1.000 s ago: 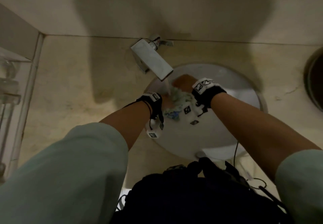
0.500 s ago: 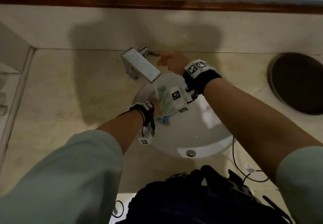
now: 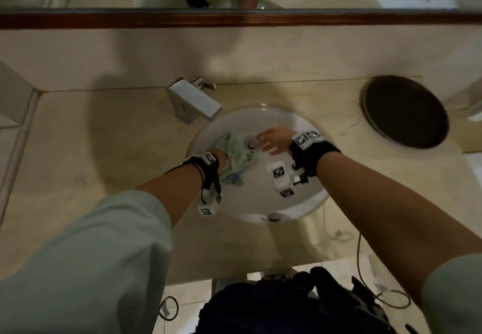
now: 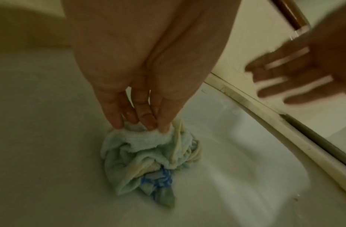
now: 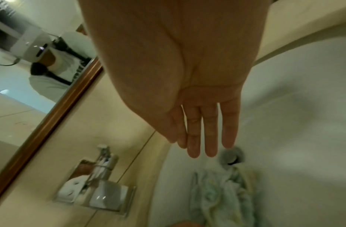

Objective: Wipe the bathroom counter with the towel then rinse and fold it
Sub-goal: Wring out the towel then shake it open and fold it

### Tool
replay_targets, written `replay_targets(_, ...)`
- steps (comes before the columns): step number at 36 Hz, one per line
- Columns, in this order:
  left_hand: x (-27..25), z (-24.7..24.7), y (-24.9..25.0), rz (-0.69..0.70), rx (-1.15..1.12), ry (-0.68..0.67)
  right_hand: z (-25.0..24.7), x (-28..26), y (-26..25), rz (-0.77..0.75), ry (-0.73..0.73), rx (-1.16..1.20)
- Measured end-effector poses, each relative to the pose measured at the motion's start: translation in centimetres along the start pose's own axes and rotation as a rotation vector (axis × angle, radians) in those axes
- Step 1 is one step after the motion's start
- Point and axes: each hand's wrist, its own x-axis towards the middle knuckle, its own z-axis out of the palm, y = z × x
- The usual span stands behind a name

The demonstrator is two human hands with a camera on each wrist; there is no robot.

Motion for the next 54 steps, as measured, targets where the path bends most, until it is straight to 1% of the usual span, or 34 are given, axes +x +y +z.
replay_targets(1,-2.9,-1.5,0.9,0.022,-0.012,0.002,-0.3,-0.6,1.0,0.020,0.009,0.024)
replay_targets(2,-5.9,-2.9,1.8,0.022,-0.026,-0.027,-0.6,-1.2,1.8,0.032,0.028,0.048)
replay_targets(4,-9.4,-4.8,3.1,0.036,-0.054,-0.009,-1.4,-2.2,3.1,0.040,0.063,0.081)
replay_targets(6,-9.7,-5.5,3.4,0.061,-0.120,0.016,-2.2,-3.1,4.0,0.033,0.071,0.102)
replay_targets(8,-10.1,-6.3,3.5,0.062,-0.096,0.050,-3.1,-3.7,4.4,0.023,0.059,0.106)
replay_targets(9,-11.7,-7.0,4.0,0.055,-0.101,0.072,-3.4,-3.9,4.5,0.015,0.050,0.107)
replay_targets(11,-15.6,-8.6,5.9,0.039,-0.203,0.130,-4.1,-4.6,4.3,-0.011,0.037,0.094)
replay_targets(12,-18.2,-9.4,7.2,0.032,-0.285,0.149,-4.4,-4.8,4.0,-0.022,0.033,0.085)
replay_targets(14,-21.4,-10.5,9.5,0.008,-0.454,0.178,-4.8,-6.0,3.4,-0.056,0.018,0.056)
replay_targets(18,-25.2,-13.0,11.8,-0.011,-0.706,0.205,-5.5,-7.3,1.7,-0.122,-0.011,-0.100)
replay_targets(20,-26.5,-14.2,12.5,0.013,-0.845,0.216,-6.0,-7.9,1.0,-0.149,-0.012,-0.178)
replay_targets(22,-27.4,-15.5,12.7,-0.015,-0.991,0.263,-6.6,-8.1,0.2,-0.223,0.044,-0.326)
replay_targets(24,-29.3,-16.9,13.1,-0.019,-1.077,0.290,-7.1,-8.9,-0.7,-0.315,0.096,-0.492)
replay_targets(26,-31.9,-18.5,13.9,0.026,-1.082,0.336,-7.6,-9.2,-1.4,-0.391,0.135,-0.524)
replay_targets(30,-37.1,-21.6,15.6,0.145,-0.978,0.475,-7.9,-9.6,-2.4,-0.526,0.118,-0.468)
replay_targets(32,-38.9,-22.9,16.0,0.207,-0.994,0.524,-8.0,-10.1,-3.0,-0.610,0.125,-0.435)
replay_targets(34,-40.2,-24.2,16.4,0.259,-0.988,0.547,-8.1,-10.5,-3.7,-0.659,0.102,-0.423)
replay_targets(36,-41.5,-25.2,17.0,0.315,-1.004,0.560,-8.3,-10.7,-4.3,-0.676,0.063,-0.394)
replay_targets(38,-42.4,-26.1,17.4,0.333,-1.008,0.578,-8.6,-11.4,-4.7,-0.664,0.048,-0.292)
replay_targets(40,-43.1,-26.3,17.4,0.351,-1.020,0.586,-9.1,-11.5,-4.8,-0.662,0.083,-0.236)
replay_targets(42,-43.5,-26.5,17.2,0.364,-1.053,0.573,-9.7,-11.5,-4.6,-0.658,0.132,-0.243)
replay_targets(44,-44.2,-26.8,17.4,0.404,-1.069,0.573,-10.1,-11.4,-4.3,-0.648,0.170,-0.300)
replay_targets(45,-44.4,-27.2,17.4,0.422,-1.071,0.575,-10.3,-11.4,-4.2,-0.630,0.170,-0.341)
replay_targets(48,-45.0,-28.4,17.3,0.445,-1.126,0.550,-10.6,-10.6,-3.2,-0.639,0.183,-0.523)
replay_targets(50,-45.4,-29.2,17.2,0.459,-1.181,0.521,-10.7,-10.1,-2.7,-0.641,0.169,-0.564)
replay_targets(51,-45.5,-29.5,17.1,0.475,-1.210,0.503,-10.6,-10.1,-2.7,-0.634,0.153,-0.530)
replay_targets(54,-46.1,-30.3,17.1,0.517,-1.207,0.474,-10.4,-10.3,-3.4,-0.609,0.082,-0.278)
